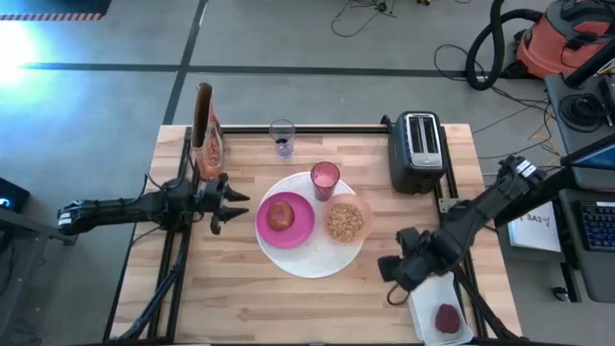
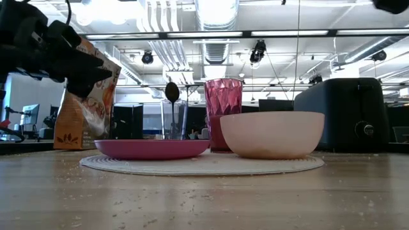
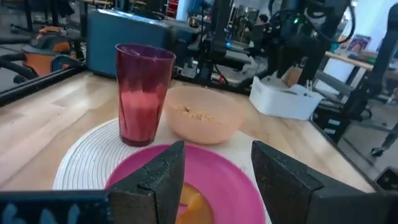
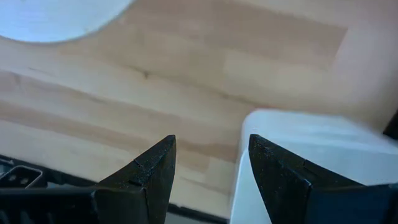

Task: Arrange a breakfast setting
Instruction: Put the apple to the top of the pink plate

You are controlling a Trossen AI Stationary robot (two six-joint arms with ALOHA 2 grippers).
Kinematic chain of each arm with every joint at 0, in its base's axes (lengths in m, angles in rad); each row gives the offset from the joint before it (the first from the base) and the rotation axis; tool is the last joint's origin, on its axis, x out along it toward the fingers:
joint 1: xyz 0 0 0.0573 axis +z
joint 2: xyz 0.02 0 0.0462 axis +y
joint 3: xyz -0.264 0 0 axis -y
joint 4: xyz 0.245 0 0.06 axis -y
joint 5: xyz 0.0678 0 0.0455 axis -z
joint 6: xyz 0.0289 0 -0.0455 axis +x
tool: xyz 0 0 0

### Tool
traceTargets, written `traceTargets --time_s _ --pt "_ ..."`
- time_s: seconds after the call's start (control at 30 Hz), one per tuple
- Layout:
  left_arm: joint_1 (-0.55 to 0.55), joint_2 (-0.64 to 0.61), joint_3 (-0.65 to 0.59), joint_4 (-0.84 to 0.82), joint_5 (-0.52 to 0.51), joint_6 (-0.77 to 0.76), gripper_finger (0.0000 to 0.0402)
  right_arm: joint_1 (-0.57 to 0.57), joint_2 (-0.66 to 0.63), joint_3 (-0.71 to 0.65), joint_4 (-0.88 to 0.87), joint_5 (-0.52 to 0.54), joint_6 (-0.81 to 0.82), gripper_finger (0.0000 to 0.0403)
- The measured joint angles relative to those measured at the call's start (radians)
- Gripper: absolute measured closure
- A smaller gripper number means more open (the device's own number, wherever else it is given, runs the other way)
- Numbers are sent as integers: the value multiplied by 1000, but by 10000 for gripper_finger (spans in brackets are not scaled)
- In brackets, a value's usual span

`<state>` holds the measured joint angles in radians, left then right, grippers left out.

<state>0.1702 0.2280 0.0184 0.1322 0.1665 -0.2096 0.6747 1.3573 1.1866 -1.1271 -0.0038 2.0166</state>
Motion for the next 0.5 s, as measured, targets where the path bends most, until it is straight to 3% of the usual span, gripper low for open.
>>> traceTargets --time_s 0.13,0.3,0.5 --pt "0 2 -1 -4 0 36 232 59 37 0 59 -13 103 211" --pt "0 2 -2 -8 0 58 232 94 97 0 97 -114 207 211" --pt "0 3 -2 -10 0 70 232 108 164 0 132 -342 271 211"
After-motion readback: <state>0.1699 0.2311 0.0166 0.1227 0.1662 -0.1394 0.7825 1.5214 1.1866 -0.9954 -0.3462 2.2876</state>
